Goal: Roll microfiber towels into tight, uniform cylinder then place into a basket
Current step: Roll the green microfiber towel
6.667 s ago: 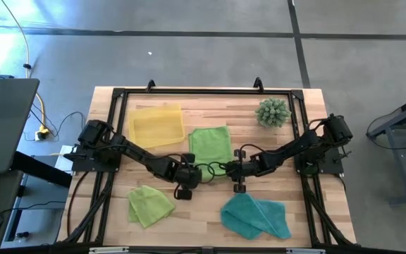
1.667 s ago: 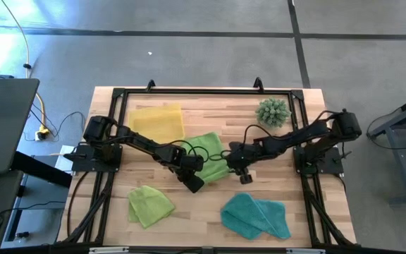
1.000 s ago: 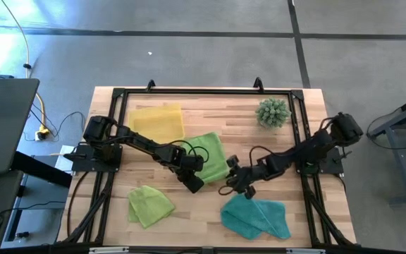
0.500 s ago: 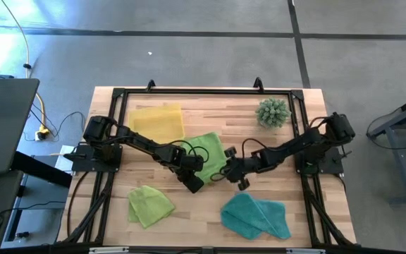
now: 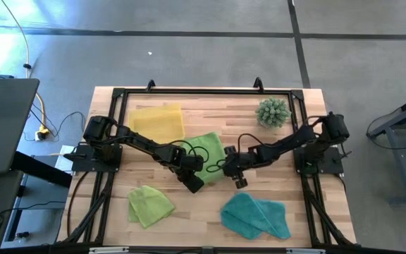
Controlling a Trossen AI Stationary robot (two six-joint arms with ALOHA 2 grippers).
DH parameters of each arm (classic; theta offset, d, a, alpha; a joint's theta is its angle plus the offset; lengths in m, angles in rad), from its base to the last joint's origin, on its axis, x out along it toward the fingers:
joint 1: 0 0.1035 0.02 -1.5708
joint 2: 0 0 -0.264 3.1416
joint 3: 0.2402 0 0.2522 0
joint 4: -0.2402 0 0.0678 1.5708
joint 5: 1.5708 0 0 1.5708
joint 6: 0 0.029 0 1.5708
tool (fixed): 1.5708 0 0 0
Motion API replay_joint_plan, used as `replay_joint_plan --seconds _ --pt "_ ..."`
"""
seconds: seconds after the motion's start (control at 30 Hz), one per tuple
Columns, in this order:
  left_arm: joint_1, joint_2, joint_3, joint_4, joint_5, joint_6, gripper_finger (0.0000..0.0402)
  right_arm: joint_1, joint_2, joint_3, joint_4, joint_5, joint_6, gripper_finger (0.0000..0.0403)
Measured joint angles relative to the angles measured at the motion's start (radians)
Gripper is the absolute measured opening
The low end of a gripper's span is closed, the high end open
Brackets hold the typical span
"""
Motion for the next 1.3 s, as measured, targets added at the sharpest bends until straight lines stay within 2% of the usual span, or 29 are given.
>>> replay_joint_plan --seconds 0.13,0.27,0.53,0.7,0.93,1.13,1.3 --pt "0.000 0.000 0.000 0.000 0.000 -0.003 0.0015 -0.012 0.002 0.000 -0.007 -0.016 0.058 0.0201" --pt "0.000 -0.001 0.000 0.000 0.000 0.007 0.0015 -0.011 0.014 0.000 -0.014 -0.017 0.095 0.0208" --pt "0.000 -0.008 0.000 0.000 0.000 0.030 0.0033 -0.008 0.014 0.000 -0.050 0.010 0.051 0.0157" --pt "-0.001 -0.008 0.001 0.005 -0.004 0.031 0.0034 -0.009 -0.068 -0.005 -0.160 0.055 0.044 0.0167" --pt "-0.001 -0.007 0.000 0.009 -0.003 0.033 0.0035 0.012 -0.217 -0.007 -0.322 0.045 0.096 0.0189" --pt "-0.002 -0.008 0.000 0.025 -0.003 0.032 0.0035 0.081 -0.255 -0.005 -0.175 -0.025 0.082 0.0174" --pt "-0.002 -0.007 0.000 0.031 0.000 0.032 0.0035 0.105 -0.179 -0.005 -0.044 -0.019 0.043 0.0159"
